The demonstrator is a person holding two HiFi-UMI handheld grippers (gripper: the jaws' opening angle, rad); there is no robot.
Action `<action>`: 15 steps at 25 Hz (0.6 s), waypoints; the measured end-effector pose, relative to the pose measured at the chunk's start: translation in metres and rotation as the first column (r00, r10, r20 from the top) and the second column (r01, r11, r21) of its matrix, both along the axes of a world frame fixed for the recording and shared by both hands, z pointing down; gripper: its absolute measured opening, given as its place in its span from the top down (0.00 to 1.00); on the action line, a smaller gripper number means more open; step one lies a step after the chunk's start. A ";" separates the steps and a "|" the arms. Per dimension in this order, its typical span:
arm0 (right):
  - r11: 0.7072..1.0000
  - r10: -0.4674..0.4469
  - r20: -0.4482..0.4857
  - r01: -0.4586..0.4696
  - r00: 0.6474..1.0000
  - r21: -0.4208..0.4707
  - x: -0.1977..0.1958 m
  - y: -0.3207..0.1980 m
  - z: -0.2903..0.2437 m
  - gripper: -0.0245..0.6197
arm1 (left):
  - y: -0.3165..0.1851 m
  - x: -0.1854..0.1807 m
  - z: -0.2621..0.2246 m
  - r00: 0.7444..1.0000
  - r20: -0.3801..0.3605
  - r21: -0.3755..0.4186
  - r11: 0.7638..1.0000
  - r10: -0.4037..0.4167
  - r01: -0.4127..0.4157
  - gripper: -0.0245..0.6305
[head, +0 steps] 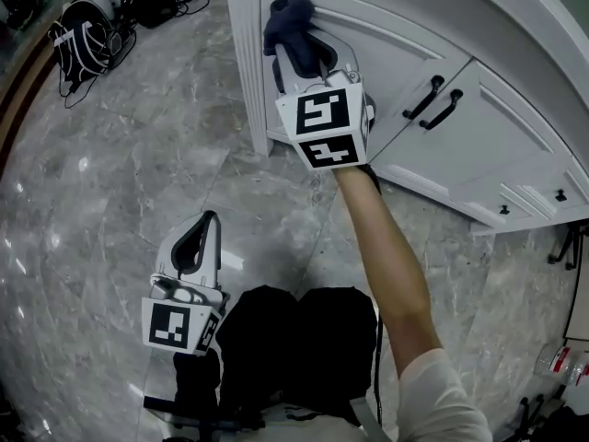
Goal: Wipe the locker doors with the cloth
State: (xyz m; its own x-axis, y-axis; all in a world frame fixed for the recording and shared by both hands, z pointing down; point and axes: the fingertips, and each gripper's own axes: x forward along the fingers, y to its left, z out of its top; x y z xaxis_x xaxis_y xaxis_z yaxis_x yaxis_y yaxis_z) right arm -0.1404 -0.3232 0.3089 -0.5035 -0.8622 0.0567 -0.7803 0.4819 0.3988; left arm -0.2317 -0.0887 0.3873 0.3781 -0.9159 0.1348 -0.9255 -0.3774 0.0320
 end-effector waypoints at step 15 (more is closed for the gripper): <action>0.972 0.234 -0.027 -0.233 0.972 0.033 0.102 0.017 -0.005 0.79 | 0.005 -0.001 -0.003 1.000 0.007 0.019 1.000 0.013 -0.013 0.96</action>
State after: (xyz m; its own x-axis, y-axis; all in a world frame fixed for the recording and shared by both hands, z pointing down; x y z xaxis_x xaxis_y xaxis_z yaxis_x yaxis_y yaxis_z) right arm -0.0386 -0.3062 0.3043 -0.2864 -0.9572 0.0413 -0.8573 0.2752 0.4352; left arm -0.2325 -0.0835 0.3841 0.3895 -0.9132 0.1198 -0.9205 -0.3902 0.0182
